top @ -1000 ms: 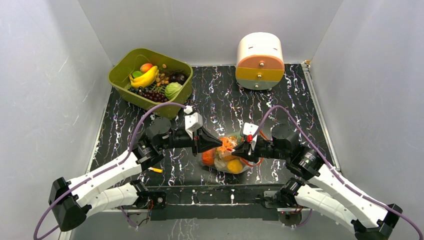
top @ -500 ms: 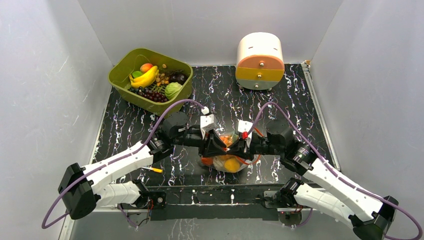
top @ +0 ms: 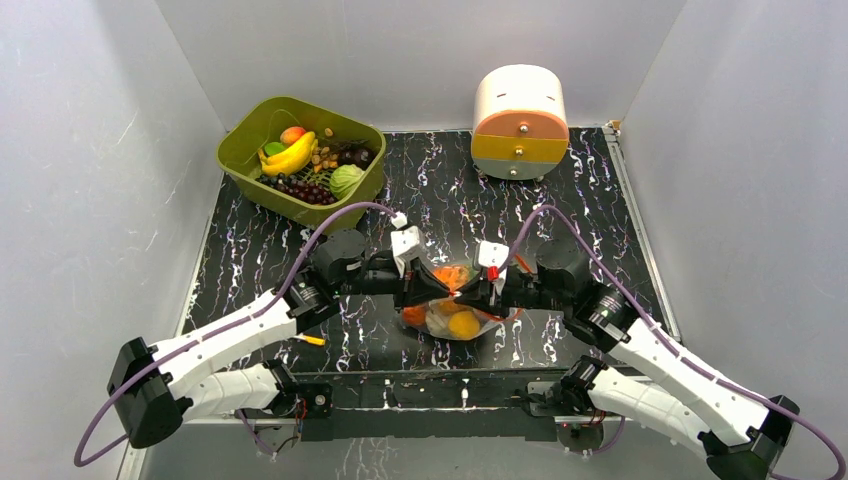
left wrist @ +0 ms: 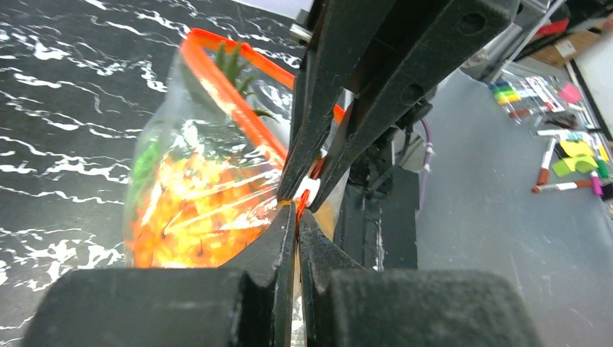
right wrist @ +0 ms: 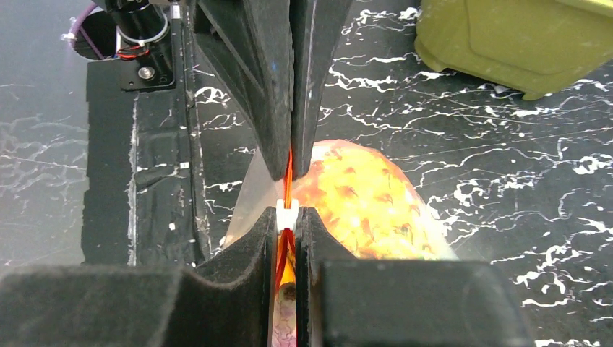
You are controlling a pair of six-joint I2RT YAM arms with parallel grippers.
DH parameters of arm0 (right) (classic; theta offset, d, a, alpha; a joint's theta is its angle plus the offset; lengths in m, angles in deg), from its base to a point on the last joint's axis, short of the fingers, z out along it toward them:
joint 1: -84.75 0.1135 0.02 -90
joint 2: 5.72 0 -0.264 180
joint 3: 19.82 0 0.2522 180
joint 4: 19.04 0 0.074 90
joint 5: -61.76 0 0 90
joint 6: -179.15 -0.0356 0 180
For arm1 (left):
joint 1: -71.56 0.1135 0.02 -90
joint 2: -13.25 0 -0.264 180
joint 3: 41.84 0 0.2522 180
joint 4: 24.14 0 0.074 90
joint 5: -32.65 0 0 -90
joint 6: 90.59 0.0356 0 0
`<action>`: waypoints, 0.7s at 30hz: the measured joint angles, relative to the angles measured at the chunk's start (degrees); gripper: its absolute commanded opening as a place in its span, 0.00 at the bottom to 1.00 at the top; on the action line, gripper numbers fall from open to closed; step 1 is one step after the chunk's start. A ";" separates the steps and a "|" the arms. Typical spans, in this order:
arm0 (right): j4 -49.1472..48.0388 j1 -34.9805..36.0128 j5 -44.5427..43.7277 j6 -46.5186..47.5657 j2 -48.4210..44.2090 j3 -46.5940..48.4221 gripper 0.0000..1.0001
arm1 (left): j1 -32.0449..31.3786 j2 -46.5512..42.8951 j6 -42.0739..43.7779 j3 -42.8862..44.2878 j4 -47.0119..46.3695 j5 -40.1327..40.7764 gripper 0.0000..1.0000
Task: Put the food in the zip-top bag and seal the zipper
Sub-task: Zip the zipper food storage bag at the center of the board.
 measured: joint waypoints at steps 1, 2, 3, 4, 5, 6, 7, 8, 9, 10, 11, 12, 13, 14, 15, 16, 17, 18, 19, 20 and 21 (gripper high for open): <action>0.13 0.02 -0.59 0.42 -0.55 0.02 0.00 | -0.13 -0.79 -0.09 -0.15 0.02 1.36 0.00; 0.24 0.02 -1.05 0.66 -0.96 0.02 0.00 | -0.22 -1.40 -0.11 -0.26 0.07 2.27 0.00; 0.39 0.02 -1.51 0.87 -1.46 0.02 0.00 | -0.33 -2.12 -0.09 -0.39 0.09 3.45 0.00; 0.52 0.02 -1.84 1.11 -1.97 0.02 0.00 | -0.39 -2.80 -0.09 -0.55 0.09 4.46 0.00; 0.72 0.07 -2.21 1.36 -2.43 0.02 0.00 | -0.42 -3.37 -0.15 -0.66 0.09 5.25 0.00; 0.90 0.07 -2.49 1.44 -2.73 0.02 0.00 | -0.44 -3.82 -0.28 -0.76 0.07 5.95 0.00; 1.11 0.09 -2.84 1.53 -3.02 0.02 0.00 | -0.46 -4.04 -0.48 -0.90 -0.04 6.36 0.00; 1.38 0.09 -3.06 1.57 -3.15 0.02 0.00 | -0.46 -4.20 -0.63 -1.07 -0.15 6.73 0.00; 1.70 0.09 -3.10 1.57 -3.23 0.00 0.00 | -0.46 -4.20 -0.79 -1.29 -0.33 6.86 0.00; 1.97 0.09 -3.10 1.55 -3.23 0.00 0.00 | -0.46 -4.20 -0.98 -1.44 -0.42 6.91 0.00; 2.10 0.09 -3.06 1.51 -3.23 0.00 0.00 | -0.46 -4.17 -1.16 -1.46 -0.46 6.91 0.00; 2.12 0.09 -2.93 1.46 -3.23 0.00 0.00 | -0.44 -4.17 -1.33 -1.49 -0.68 6.75 0.00; 2.08 0.07 -2.73 1.44 -3.26 0.00 0.00 | -0.39 -4.17 -1.42 -1.49 -1.03 6.32 0.05; 1.99 0.07 -2.56 1.38 -3.23 0.00 0.00 | -0.33 -4.17 -1.51 -1.51 -1.31 5.92 0.18; 1.88 0.04 -2.19 1.31 -3.19 0.02 0.00 | -0.20 -4.17 -1.64 -1.51 -1.44 5.22 0.32; 1.95 0.04 -1.70 1.27 -3.04 0.02 0.00 | -0.07 -4.15 -1.51 -1.51 -1.70 4.57 0.42; 2.14 0.04 -1.14 1.25 -2.73 0.07 0.00 | 0.07 -4.11 -1.03 -1.46 -1.97 4.09 0.47; 2.19 0.04 -0.66 1.27 -2.32 0.15 0.00 | 0.24 -3.96 -1.01 -1.33 -2.14 3.15 0.50; 2.23 0.04 0.07 1.27 -1.51 0.46 0.00 | 0.37 -3.63 -0.87 -1.07 -2.16 2.29 0.53; 2.23 0.07 0.63 1.29 -0.59 0.83 0.00 | 0.52 -3.21 -0.59 -0.83 -2.10 1.42 0.55; 2.21 0.04 1.05 1.31 0.09 1.11 0.00 | 0.57 -2.73 -0.22 -0.50 -1.88 0.68 0.56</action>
